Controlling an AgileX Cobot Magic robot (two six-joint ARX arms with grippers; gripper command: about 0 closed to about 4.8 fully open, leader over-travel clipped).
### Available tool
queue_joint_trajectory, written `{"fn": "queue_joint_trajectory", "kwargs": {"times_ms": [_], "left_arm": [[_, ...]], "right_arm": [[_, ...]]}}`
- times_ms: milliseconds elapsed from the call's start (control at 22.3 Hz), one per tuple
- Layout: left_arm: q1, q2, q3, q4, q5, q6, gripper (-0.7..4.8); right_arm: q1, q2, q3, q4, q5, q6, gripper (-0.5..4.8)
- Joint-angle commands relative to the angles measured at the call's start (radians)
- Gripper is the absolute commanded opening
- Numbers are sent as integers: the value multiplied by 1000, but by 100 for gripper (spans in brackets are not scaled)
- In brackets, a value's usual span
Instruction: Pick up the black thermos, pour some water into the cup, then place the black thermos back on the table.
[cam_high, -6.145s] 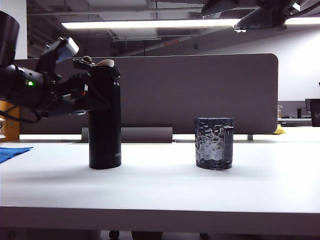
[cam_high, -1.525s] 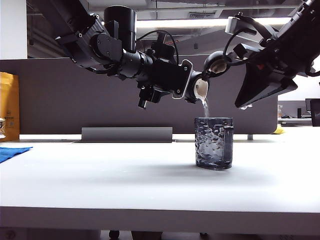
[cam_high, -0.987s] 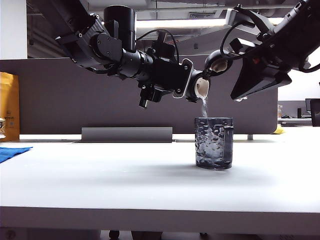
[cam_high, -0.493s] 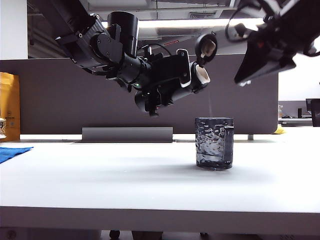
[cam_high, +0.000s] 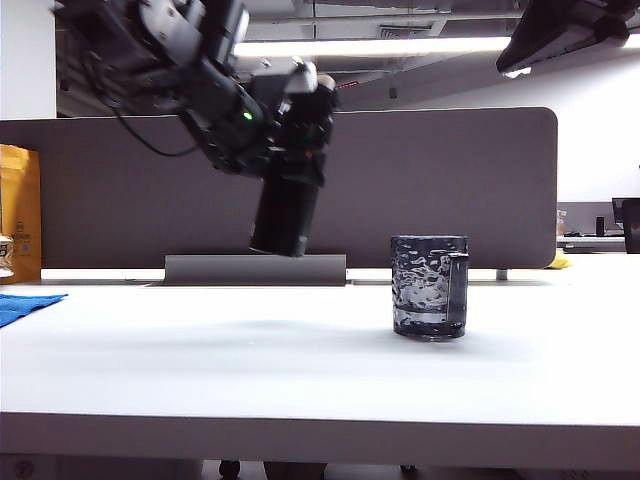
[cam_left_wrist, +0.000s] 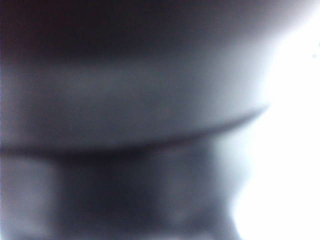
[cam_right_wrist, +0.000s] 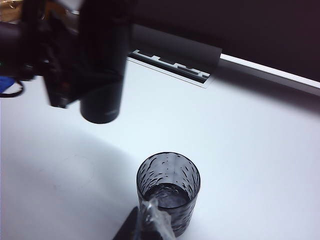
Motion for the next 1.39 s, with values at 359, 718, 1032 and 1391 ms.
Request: {"fn": "queue_joint_trajectory", "kwargs": {"times_ms": [359,718,1032,1391], "left_arm": [[150,-242,-690,682,129,-196,-5],[150,-70,-722,921,131,-149,-5],[150,-22,-723,954,194,-175,366],[150,-137,-855,939,202,-201,479]], "right_arm": [[2,11,5,60,-28,4,-2],[2,42,5,57,-29,5,-2],[2,42,5,46,-56,4,-2],[2,-15,5,-96,-50,4,-2]]}}
